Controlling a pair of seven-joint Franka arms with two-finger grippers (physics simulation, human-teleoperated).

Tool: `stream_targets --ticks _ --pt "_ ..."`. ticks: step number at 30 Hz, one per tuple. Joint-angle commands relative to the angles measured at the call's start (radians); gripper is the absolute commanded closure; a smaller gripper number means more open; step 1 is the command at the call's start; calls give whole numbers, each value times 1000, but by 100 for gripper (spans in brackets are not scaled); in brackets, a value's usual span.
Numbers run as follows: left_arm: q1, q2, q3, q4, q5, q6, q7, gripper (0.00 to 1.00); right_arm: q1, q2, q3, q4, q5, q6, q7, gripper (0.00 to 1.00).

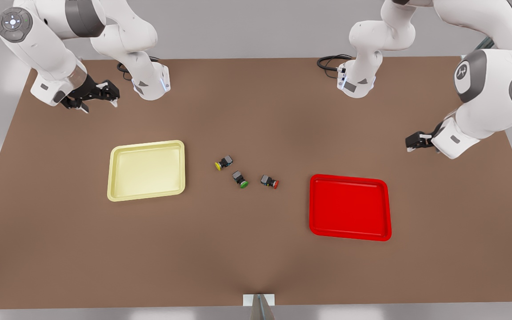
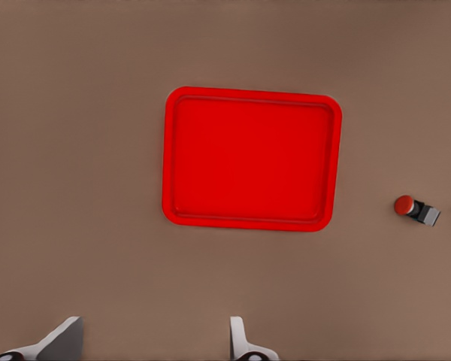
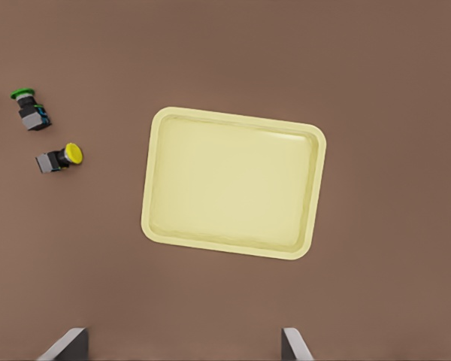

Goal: Place the switches on the corresponding trays according to their colors

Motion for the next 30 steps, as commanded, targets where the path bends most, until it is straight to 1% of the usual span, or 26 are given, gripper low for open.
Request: stream_targets --ticks 1,4,5,6,7,8,9,10,11,12,13,14,15,16,17,18,19,20,21,23,26,28,30 --pt "-1 -2 0 0 -1 1 0 0 0 -2 0 0 0 -1 0 0" --pt "-2 15 -2 -2 -4 -13 -20 0 0 5 0 5 12 5 2 0" --pt "-2 24 -24 -3 -5 -14 -49 0 0 12 11 11 15 14 20 0" --pt "-2 49 -76 -2 -7 -8 -173 0 0 29 25 26 52 16 101 0" --pt "-2 78 -142 -2 -9 4 -335 0 -2 46 52 46 54 16 117 0" --pt "-2 110 -185 4 -16 22 -438 0 -2 80 106 78 66 17 192 0" --pt "-4 153 -248 11 -21 85 -664 0 0 127 141 121 92 26 230 0" --pt "-4 201 -324 11 -9 139 -830 0 -2 170 196 154 109 45 234 0" --pt "-24 251 -353 36 -7 174 -1013 0 0 202 215 163 109 63 276 0" --pt "-39 308 -400 78 17 189 -1181 0 -2 247 265 203 107 65 273 0" --pt "-59 351 -420 86 19 272 -1383 0 -2 294 307 252 100 62 247 0" --pt "-79 415 -423 158 18 309 -1554 0 0 330 327 273 81 66 30 0" --pt "-104 458 -442 178 19 328 -1646 0 0 366 353 279 83 69 -303 0" --pt "-159 517 -442 213 63 358 -1732 0 -2 416 380 292 83 124 -602 0" --pt "-180 563 -465 251 91 358 -1772 0 -2 485 382 322 80 177 -906 0" --pt "-202 564 -472 248 96 354 -1772 0 0 564 426 362 80 186 -1087 0" --pt "-234 584 -471 244 99 358 -1793 0 2 595 480 355 54 252 -1098 0" --pt "-248 603 -472 242 123 361 -1807 0 2 627 499 350 52 263 -1093 0" --pt "-263 604 -472 216 128 392 -1809 0 51 652 495 347 52 301 -1081 0" --pt "-269 655 -472 219 188 452 -1845 0 109 663 495 304 18 398 -1070 0" --pt "-269 679 -472 215 238 466 -1838 0 104 646 497 192 -3 493 -1084 0" --pt "-266 673 -472 166 238 467 -1818 0 95 646 491 89 -5 611 -1132 0" --pt "-259 646 -463 60 237 553 -1756 0 84 632 489 -7 -23 711 -1139 0"
